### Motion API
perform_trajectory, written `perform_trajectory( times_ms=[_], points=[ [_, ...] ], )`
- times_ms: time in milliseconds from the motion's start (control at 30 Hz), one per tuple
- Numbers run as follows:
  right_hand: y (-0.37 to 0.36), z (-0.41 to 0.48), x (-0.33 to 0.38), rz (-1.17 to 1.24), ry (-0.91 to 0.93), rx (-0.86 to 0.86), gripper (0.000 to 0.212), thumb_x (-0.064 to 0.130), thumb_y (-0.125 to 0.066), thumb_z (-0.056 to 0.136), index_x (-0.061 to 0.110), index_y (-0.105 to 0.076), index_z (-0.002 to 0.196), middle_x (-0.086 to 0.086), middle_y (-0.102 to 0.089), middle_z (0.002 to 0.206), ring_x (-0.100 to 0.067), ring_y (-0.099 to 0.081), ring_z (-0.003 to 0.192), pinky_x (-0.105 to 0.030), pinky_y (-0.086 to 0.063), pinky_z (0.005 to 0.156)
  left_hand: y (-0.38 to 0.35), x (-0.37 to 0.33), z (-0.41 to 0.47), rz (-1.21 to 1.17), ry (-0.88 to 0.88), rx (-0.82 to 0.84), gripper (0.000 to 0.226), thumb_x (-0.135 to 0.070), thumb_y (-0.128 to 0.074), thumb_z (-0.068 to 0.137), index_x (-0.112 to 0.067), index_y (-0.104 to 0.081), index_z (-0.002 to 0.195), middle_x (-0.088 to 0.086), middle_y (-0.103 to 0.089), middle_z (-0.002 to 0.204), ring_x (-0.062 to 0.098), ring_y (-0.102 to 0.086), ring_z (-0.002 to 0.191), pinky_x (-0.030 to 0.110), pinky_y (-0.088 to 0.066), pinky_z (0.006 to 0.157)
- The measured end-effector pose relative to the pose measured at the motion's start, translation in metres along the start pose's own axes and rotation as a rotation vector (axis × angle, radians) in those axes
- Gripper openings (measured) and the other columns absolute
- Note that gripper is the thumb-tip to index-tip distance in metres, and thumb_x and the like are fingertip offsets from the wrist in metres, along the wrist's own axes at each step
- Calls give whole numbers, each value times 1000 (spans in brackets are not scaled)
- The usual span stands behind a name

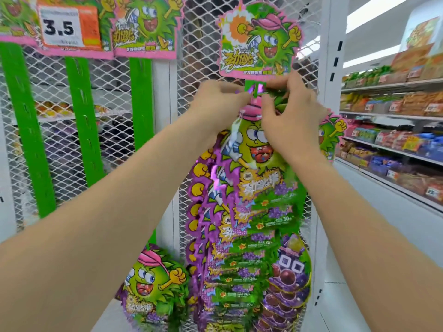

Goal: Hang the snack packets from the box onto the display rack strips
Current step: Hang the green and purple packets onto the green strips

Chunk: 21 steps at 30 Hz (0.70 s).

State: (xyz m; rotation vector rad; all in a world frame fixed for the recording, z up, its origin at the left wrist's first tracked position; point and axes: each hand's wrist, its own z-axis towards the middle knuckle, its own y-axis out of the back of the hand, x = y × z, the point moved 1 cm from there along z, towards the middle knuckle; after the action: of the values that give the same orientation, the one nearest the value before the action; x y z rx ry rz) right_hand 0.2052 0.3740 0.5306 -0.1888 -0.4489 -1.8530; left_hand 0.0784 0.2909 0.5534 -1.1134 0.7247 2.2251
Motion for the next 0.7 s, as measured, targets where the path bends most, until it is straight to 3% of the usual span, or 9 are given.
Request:
perform_trajectory(
  times_ms=[67, 200, 267, 333, 400, 533, 633, 700],
  points=[
    [-2, -7, -3, 22, 9, 21, 29, 43, -61, 91, 30, -61, 117, 17, -68, 107, -23, -63, 104, -54, -48, 96, 3, 10, -6, 216, -204, -131, 15, -30, -76, 93, -23, -75, 107, -7, -75, 105, 12, -70, 98, 33, -56, 92],
    [-1, -40, 5, -253, 33, -74, 47, 29, -67, 83, 25, -61, 130, -6, -54, 129, -30, -49, 124, -45, -40, 102, 11, 44, -30, 728, -565, -321, 45, -26, -73, 91, -23, -64, 135, 1, -66, 131, 30, -57, 123, 46, -46, 103],
    [1, -76, 14, -222, 140, -101, 42, 19, -65, 81, 19, -65, 123, -9, -55, 126, -30, -52, 120, -46, -42, 100, 16, 70, -53, 797, -686, -319, 44, -23, -71, 91, -21, -64, 134, 4, -62, 133, 32, -52, 126, 46, -42, 103],
    [-1, -126, 17, -11, 199, 8, 26, 11, -63, 82, 14, -70, 107, -6, -63, 107, -28, -58, 104, -44, -47, 92, 22, 106, -87, 739, -718, -250, 33, -20, -72, 91, -18, -69, 124, 5, -63, 125, 32, -54, 120, 46, -43, 99],
    [-5, -189, 17, 115, 139, 255, 14, 14, -61, 83, 17, -70, 94, 0, -66, 92, -23, -61, 90, -37, -49, 83, 28, 151, -132, 678, -661, -125, 22, -15, -74, 90, -16, -71, 112, 4, -65, 111, 30, -60, 107, 46, -47, 90],
    [-26, -334, -3, -70, -98, 1009, 18, 36, -53, 81, 24, -66, 85, 2, -67, 80, -25, -67, 81, -39, -56, 71, 30, 257, -240, 722, -296, 298, 17, -18, -72, 84, -27, -71, 98, -5, -68, 89, 22, -66, 87, 39, -53, 74],
    [-38, -419, -20, -195, -205, 1431, 19, 37, -52, 85, 19, -53, 77, -11, -64, 88, -36, -69, 93, -36, -53, 70, 26, 336, -314, 771, 71, 686, 15, -21, -68, 84, -29, -72, 95, -4, -74, 93, 23, -70, 89, 35, -55, 75],
    [-41, -453, -26, -286, -177, 1626, 15, 29, -54, 89, 17, -56, 81, -19, -66, 97, -37, -69, 94, -36, -44, 67, 23, 383, -355, 807, 237, 897, 10, -23, -67, 88, -29, -70, 95, 3, -75, 102, 27, -70, 97, 33, -51, 80]
  ],
)
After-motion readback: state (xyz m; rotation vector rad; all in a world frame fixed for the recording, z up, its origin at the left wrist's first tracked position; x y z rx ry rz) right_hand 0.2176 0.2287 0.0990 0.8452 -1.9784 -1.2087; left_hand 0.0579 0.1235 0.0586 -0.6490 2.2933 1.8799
